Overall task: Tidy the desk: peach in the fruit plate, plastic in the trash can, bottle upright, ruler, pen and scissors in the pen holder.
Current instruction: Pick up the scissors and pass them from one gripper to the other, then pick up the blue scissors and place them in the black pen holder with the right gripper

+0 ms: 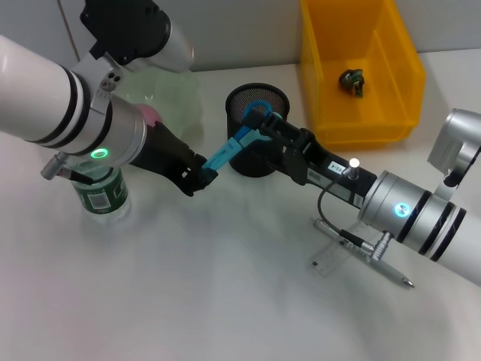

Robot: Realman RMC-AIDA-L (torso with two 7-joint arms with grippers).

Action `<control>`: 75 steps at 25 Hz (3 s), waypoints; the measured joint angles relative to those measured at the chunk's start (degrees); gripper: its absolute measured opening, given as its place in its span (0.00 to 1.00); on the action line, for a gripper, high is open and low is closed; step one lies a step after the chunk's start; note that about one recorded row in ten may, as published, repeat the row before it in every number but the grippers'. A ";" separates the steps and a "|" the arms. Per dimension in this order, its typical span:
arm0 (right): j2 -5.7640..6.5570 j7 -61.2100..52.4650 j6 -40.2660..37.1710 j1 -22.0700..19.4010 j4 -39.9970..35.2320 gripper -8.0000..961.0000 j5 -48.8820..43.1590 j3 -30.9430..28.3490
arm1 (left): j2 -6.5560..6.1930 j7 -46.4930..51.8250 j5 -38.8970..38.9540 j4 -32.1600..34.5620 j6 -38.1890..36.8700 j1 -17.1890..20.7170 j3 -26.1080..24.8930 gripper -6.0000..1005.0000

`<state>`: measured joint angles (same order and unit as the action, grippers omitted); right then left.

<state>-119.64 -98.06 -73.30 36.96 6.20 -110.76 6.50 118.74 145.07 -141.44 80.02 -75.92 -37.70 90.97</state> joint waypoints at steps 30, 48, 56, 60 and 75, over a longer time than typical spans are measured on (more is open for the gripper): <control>-0.14 2.72 1.33 0.10 1.60 0.30 -0.07 -2.02 | 0.17 1.44 -0.97 -0.04 1.11 -0.30 1.50 0.25; -0.13 8.69 1.83 0.72 3.75 0.12 -0.09 -4.03 | 0.04 1.24 -1.00 -0.05 1.16 -0.51 2.26 0.26; -0.06 8.57 1.78 0.99 3.66 0.11 -0.05 -4.17 | 0.01 1.02 -0.86 -0.08 -0.04 -0.62 2.39 0.27; -0.05 9.32 1.56 1.11 3.41 0.10 -0.05 -4.26 | -0.10 1.06 -0.99 0.00 -0.58 -0.59 1.87 0.41; 0.38 30.91 -14.39 0.88 -7.52 0.10 0.00 -8.84 | -0.27 -2.52 0.04 7.14 -6.30 8.85 -3.51 0.83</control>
<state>-119.26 -67.15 -87.70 37.84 -1.32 -110.77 -2.34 118.47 142.55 -141.40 87.16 -82.22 -28.85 87.46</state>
